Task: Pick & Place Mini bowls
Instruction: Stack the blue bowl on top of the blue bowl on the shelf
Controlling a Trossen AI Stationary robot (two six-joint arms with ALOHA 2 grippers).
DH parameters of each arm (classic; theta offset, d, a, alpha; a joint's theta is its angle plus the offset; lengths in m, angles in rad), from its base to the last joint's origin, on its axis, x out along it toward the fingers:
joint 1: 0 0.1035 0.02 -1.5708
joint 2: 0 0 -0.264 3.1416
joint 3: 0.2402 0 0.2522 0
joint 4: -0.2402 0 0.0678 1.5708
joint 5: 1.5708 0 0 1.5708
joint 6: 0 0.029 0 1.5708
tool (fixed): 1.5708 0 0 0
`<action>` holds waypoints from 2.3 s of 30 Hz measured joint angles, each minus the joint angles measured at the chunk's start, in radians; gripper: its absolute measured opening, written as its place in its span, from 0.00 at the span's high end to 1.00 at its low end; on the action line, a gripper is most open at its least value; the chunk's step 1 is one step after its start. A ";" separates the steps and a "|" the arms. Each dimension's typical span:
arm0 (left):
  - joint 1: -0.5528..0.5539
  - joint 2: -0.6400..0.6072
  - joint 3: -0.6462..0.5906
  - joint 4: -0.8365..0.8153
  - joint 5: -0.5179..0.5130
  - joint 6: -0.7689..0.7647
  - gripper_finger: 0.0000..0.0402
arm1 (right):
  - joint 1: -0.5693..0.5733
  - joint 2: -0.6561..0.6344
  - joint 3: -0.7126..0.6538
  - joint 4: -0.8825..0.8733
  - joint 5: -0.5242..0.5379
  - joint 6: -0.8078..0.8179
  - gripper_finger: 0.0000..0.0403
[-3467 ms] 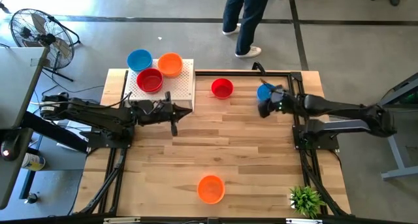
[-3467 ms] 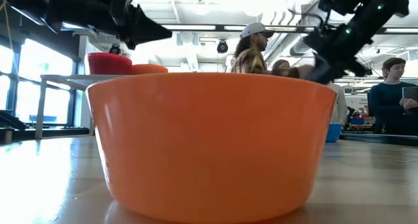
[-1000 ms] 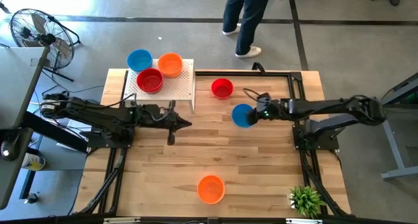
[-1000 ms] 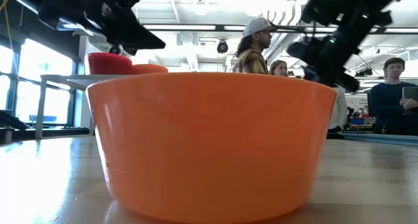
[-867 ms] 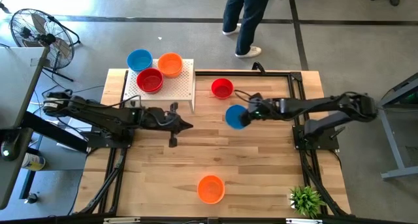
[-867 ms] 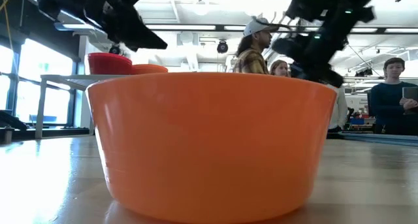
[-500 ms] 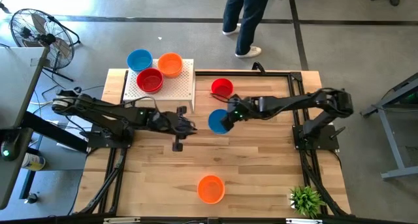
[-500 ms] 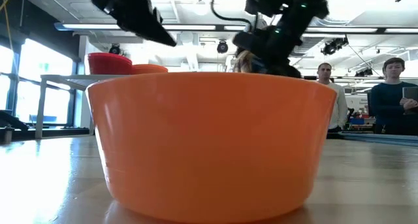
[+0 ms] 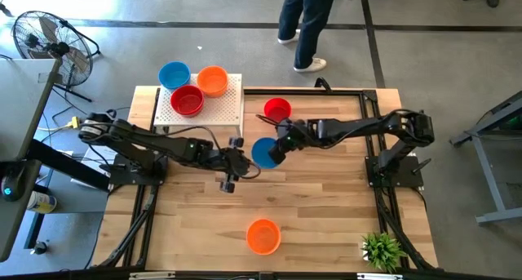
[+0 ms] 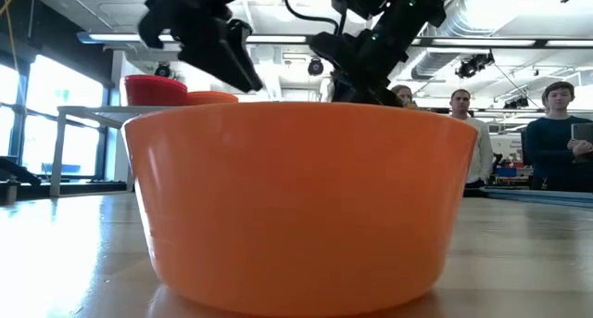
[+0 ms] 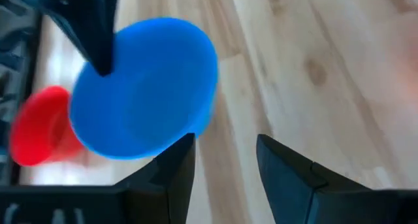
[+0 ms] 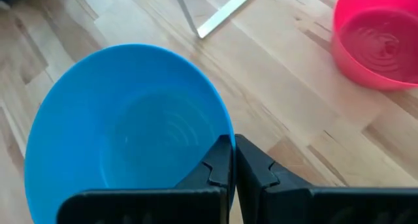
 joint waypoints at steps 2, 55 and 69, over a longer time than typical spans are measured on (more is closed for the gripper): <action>0.000 0.014 0.008 -0.007 -0.027 0.025 0.61 | 0.006 0.000 0.000 0.003 -0.001 -0.001 1.00; -0.056 0.016 0.180 -0.338 -0.070 0.042 1.00 | 0.120 -0.291 -0.272 0.256 0.025 -0.360 0.88; -0.018 -0.106 0.371 -0.638 -0.162 -0.166 1.00 | 0.122 -0.382 -0.592 0.644 -0.020 -0.355 0.99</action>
